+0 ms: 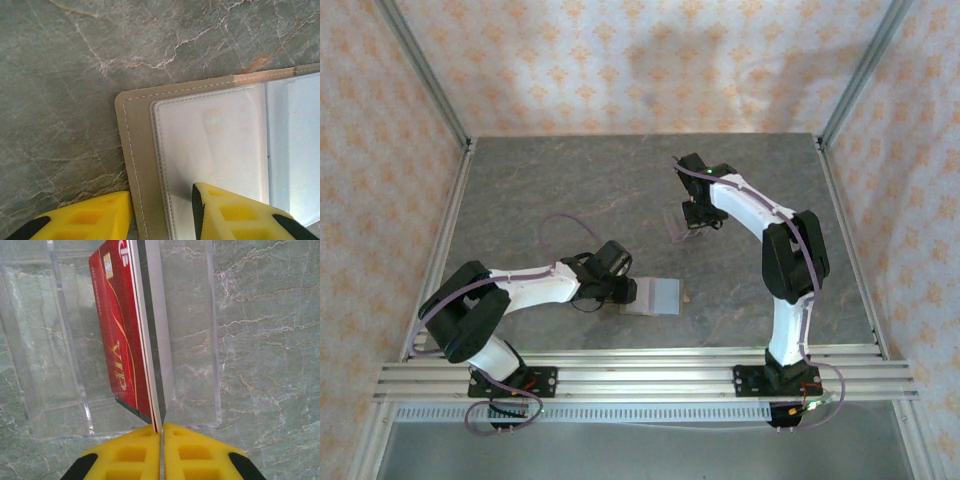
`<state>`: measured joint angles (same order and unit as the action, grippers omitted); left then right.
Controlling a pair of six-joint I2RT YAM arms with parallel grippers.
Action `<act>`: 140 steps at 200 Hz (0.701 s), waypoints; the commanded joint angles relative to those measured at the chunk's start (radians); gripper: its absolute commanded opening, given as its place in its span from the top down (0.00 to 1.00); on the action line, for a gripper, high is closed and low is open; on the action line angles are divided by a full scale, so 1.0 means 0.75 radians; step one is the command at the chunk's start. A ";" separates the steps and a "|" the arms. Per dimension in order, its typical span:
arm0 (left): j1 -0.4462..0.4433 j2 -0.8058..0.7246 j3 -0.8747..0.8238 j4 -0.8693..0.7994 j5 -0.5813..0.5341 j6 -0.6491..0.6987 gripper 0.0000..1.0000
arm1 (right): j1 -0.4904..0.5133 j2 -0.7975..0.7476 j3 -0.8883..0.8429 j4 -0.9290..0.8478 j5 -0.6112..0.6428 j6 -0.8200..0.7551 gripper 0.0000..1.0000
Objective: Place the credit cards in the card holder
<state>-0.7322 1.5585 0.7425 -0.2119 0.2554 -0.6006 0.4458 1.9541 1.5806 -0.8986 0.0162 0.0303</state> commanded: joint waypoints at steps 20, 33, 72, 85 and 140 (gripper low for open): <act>0.023 0.026 -0.016 -0.028 -0.062 0.007 0.61 | -0.007 -0.027 -0.002 0.036 0.009 -0.014 0.94; 0.022 0.027 -0.016 -0.030 -0.064 0.008 0.61 | -0.007 -0.043 -0.016 0.044 0.007 -0.014 0.95; 0.023 0.029 -0.015 -0.030 -0.062 0.007 0.61 | -0.007 -0.068 -0.027 0.045 0.030 -0.011 1.00; 0.024 0.028 -0.016 -0.030 -0.062 0.007 0.62 | -0.007 -0.085 -0.034 0.048 0.032 -0.006 1.00; 0.022 0.039 -0.016 -0.026 -0.060 0.007 0.62 | -0.007 -0.172 -0.054 0.029 0.040 0.016 1.00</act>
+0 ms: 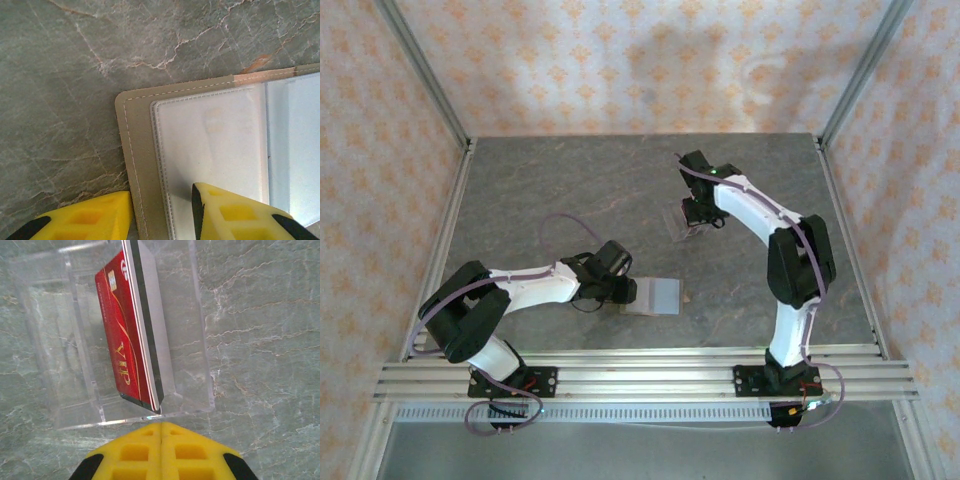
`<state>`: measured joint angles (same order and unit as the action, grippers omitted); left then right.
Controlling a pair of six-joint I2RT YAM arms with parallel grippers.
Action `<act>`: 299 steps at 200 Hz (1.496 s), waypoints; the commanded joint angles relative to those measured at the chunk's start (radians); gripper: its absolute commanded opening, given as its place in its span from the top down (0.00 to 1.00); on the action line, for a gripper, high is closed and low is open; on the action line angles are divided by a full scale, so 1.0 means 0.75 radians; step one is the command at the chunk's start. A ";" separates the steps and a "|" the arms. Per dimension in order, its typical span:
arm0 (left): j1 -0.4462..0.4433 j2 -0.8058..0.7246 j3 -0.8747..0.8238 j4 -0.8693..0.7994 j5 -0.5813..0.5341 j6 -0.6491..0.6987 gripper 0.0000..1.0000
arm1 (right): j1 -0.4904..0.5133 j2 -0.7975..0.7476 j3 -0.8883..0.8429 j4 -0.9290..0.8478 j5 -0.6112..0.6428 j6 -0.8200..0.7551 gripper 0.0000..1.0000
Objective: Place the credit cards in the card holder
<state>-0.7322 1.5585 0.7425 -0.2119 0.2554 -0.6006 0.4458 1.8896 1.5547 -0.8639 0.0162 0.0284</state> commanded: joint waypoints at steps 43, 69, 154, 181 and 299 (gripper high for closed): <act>0.024 0.034 -0.009 -0.030 -0.059 0.007 0.62 | -0.007 -0.072 -0.015 -0.033 0.060 0.024 0.97; 0.023 0.036 -0.013 -0.028 -0.060 0.007 0.62 | -0.007 -0.025 0.033 -0.032 0.041 0.021 0.78; 0.024 0.055 -0.014 -0.014 -0.059 0.007 0.62 | -0.007 0.188 0.330 -0.037 0.098 0.041 0.79; 0.025 0.059 -0.011 -0.013 -0.057 0.009 0.62 | -0.007 0.291 0.454 -0.051 0.123 0.016 0.79; 0.040 0.060 0.002 -0.029 -0.052 0.022 0.61 | -0.006 0.351 0.470 -0.090 0.174 0.041 0.95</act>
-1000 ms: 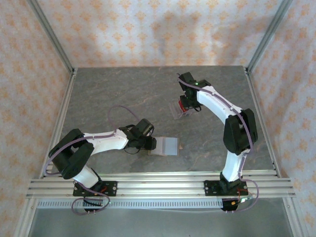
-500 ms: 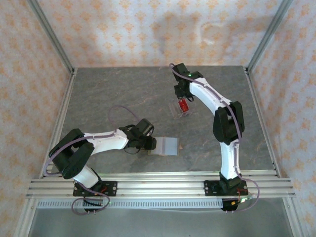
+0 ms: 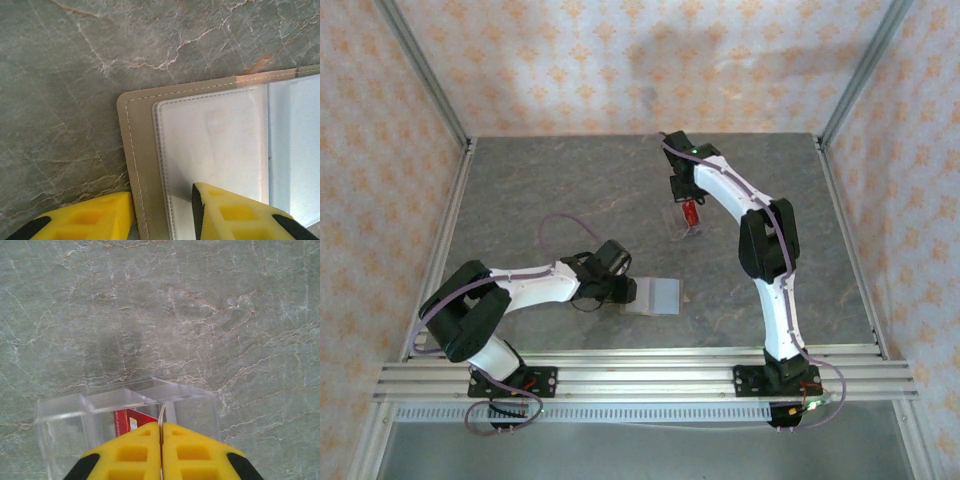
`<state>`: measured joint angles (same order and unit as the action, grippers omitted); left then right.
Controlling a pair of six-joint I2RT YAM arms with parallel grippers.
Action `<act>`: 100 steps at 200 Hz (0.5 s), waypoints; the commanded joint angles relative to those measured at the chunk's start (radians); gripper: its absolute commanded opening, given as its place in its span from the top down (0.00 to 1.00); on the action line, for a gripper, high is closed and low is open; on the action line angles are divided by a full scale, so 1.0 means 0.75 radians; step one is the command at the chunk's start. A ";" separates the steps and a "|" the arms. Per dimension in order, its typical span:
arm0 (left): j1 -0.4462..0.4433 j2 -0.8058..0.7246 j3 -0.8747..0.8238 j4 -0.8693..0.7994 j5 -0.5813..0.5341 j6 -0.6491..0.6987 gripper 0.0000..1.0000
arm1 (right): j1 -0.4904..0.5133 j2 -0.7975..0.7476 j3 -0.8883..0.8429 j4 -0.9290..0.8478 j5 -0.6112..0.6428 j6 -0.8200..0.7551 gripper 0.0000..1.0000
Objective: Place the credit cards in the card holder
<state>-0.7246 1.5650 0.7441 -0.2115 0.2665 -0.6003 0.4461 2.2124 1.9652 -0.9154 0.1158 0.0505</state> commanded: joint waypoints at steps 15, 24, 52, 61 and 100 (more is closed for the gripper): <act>0.030 0.056 0.004 -0.031 -0.067 0.021 0.62 | -0.007 -0.100 -0.088 -0.025 0.041 0.012 0.97; 0.030 0.056 0.006 -0.031 -0.067 0.019 0.62 | -0.008 -0.111 -0.088 -0.032 0.048 0.011 0.98; 0.029 0.053 0.007 -0.031 -0.066 0.019 0.62 | -0.008 -0.140 -0.101 -0.041 0.022 0.020 0.99; 0.029 0.051 0.005 -0.034 -0.067 0.019 0.62 | -0.009 -0.151 -0.106 -0.044 0.007 0.027 0.99; 0.030 0.039 0.001 -0.039 -0.071 0.019 0.62 | -0.010 -0.207 -0.162 -0.031 -0.059 0.055 0.90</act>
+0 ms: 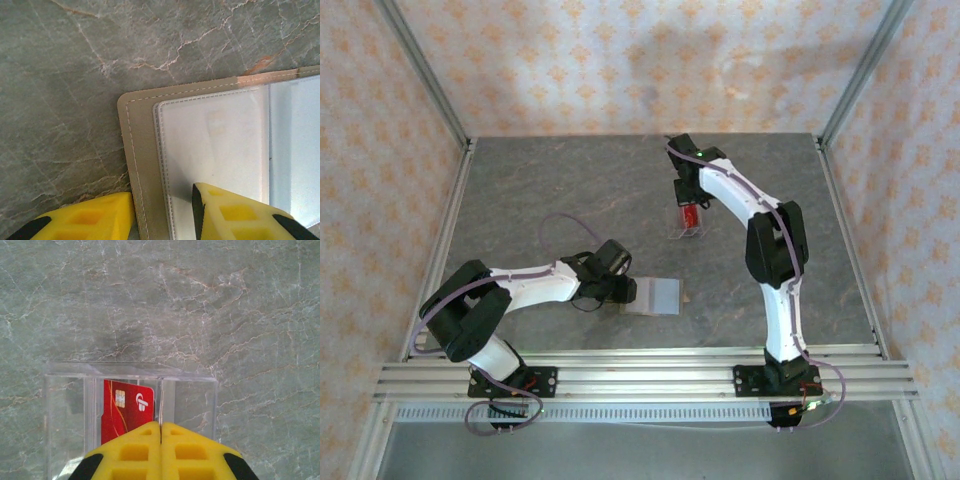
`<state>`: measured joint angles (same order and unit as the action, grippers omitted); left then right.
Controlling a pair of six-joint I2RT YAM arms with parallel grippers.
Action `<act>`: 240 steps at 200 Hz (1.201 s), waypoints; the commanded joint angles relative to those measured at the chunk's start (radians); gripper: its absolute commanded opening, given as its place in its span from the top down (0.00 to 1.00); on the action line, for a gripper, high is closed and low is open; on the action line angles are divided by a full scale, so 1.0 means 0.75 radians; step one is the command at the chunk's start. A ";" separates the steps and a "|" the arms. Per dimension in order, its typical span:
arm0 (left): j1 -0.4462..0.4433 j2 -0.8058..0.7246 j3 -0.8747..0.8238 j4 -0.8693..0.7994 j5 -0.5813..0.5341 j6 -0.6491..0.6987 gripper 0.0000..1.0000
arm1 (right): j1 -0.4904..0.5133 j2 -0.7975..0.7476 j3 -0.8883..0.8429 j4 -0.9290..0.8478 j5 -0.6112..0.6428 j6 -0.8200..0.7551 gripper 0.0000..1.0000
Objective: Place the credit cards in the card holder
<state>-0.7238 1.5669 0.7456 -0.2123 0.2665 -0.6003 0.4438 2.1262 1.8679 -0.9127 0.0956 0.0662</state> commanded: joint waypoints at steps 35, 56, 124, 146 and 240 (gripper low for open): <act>0.029 0.042 -0.005 -0.030 -0.068 0.016 0.62 | -0.007 -0.152 -0.098 -0.011 -0.084 0.044 0.88; 0.028 0.040 -0.007 -0.029 -0.067 0.019 0.62 | -0.007 -0.175 -0.137 -0.006 -0.087 0.049 0.85; 0.028 0.034 -0.015 -0.027 -0.069 0.017 0.62 | -0.019 -0.143 -0.168 0.012 -0.094 0.060 0.85; 0.028 0.022 -0.020 -0.032 -0.073 0.017 0.62 | -0.027 -0.131 -0.170 0.018 -0.111 0.063 0.86; 0.030 0.017 -0.001 -0.043 -0.071 0.017 0.62 | -0.029 -0.220 -0.246 0.074 -0.168 0.087 0.86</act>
<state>-0.7238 1.5661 0.7456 -0.2127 0.2665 -0.6006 0.4282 2.0102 1.6939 -0.8665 -0.0212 0.1158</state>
